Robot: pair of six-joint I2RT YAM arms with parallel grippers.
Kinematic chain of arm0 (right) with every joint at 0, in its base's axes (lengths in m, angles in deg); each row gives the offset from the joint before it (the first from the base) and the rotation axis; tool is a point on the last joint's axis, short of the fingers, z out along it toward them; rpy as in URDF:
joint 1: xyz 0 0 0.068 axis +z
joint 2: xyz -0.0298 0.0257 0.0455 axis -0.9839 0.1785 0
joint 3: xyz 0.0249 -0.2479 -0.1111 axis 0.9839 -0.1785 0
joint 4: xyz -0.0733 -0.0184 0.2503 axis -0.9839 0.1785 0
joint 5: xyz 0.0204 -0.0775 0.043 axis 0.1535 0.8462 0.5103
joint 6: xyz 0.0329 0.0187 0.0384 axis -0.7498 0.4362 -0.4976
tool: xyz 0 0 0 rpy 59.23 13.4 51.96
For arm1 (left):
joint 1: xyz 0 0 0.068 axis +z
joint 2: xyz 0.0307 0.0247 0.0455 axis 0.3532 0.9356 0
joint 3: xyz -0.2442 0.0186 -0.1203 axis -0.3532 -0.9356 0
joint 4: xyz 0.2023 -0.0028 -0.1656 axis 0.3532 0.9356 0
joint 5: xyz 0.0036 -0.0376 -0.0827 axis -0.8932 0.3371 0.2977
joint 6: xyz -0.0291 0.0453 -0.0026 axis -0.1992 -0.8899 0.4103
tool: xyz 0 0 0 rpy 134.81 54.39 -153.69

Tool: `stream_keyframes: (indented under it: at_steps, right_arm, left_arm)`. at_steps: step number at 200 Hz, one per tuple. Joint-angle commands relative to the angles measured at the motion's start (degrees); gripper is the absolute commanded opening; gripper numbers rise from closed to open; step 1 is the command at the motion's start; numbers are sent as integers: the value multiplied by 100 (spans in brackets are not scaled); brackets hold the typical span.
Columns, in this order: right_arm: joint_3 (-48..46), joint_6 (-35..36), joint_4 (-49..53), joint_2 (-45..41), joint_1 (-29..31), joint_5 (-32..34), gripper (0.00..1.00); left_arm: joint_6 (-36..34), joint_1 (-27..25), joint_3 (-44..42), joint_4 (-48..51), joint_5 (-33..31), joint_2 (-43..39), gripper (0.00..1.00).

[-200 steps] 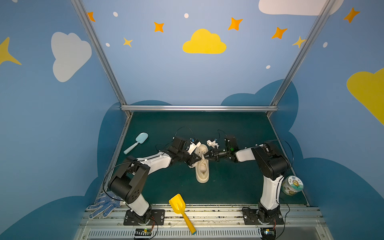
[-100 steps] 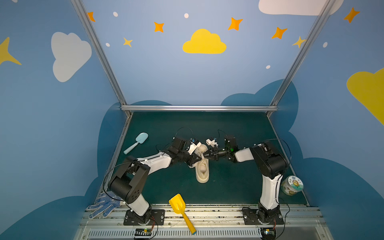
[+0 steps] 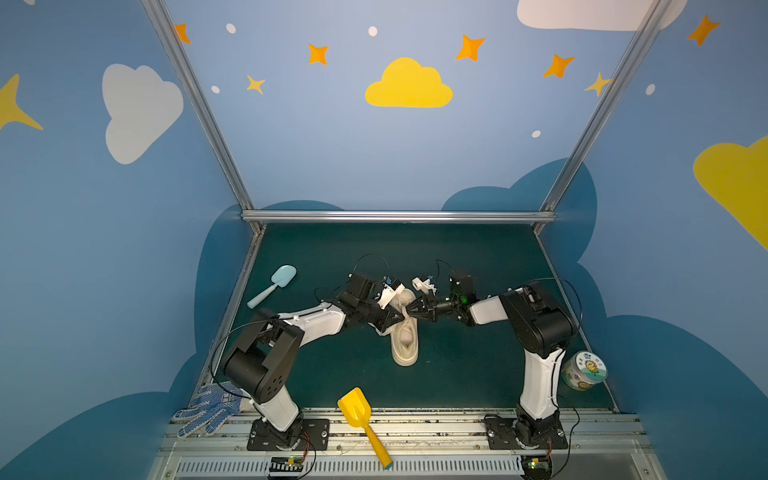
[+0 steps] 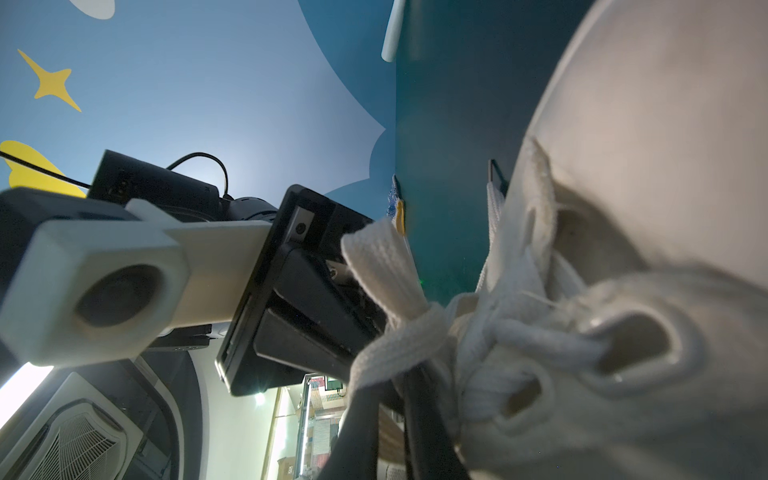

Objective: Tie the shoes

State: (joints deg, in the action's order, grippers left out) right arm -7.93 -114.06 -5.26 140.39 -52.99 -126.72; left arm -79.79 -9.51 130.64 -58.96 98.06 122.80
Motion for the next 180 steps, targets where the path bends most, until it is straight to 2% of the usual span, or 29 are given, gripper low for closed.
stream_keyframes:
  at_steps: [1, 41, 103, 144, 180]
  right_arm:
    - [2, 187, 177, 34, 63, -134, 15]
    - [54, 416, 660, 16, 66, -131, 15]
    - [50, 280, 525, 42, 26, -141, 14]
    - [19, 302, 553, 0, 22, -114, 15]
    - [33, 341, 617, -19, 16, -88, 17]
  left_arm:
    - [-127, -35, 228, -86, -3, 123, 8]
    - [-207, -59, 287, -160, -23, 104, 13]
    - [-131, -57, 47, -479, -111, -46, 23]
    - [20, -57, 10, -689, 7, -70, 33]
    - [374, 10, -341, -1247, 153, -195, 43]
